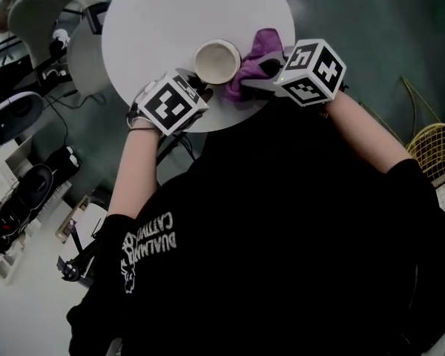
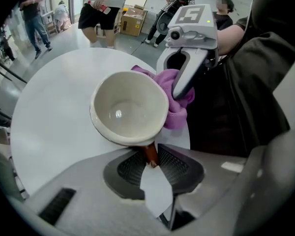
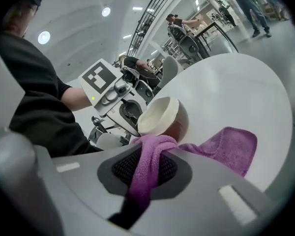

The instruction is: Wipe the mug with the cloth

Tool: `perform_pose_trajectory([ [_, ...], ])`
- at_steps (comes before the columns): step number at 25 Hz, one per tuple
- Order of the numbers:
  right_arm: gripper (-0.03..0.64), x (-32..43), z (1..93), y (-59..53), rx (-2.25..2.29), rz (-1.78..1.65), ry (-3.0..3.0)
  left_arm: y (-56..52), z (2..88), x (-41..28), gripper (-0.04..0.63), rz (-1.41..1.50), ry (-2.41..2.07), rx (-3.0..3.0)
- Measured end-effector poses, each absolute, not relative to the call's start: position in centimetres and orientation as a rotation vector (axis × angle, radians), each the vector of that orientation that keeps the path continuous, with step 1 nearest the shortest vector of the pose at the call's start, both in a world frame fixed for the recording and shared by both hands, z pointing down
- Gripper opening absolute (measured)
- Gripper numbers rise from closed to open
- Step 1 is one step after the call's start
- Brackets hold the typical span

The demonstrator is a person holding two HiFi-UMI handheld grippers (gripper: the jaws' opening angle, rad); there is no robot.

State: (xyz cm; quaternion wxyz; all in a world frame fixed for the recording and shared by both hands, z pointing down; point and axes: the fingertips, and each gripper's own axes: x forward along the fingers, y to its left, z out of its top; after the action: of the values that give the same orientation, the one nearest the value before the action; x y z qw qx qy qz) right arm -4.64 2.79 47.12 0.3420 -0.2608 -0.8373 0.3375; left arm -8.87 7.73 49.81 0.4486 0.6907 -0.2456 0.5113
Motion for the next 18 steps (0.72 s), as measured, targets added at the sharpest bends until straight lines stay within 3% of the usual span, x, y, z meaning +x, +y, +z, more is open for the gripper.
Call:
perform_pose_trajectory([
  [18,0.041,-5.5,47.8,-0.7,-0.959,0.799,-2.011,7.5,50.4,-9.0,0.078,1.296,-0.565,1.72],
])
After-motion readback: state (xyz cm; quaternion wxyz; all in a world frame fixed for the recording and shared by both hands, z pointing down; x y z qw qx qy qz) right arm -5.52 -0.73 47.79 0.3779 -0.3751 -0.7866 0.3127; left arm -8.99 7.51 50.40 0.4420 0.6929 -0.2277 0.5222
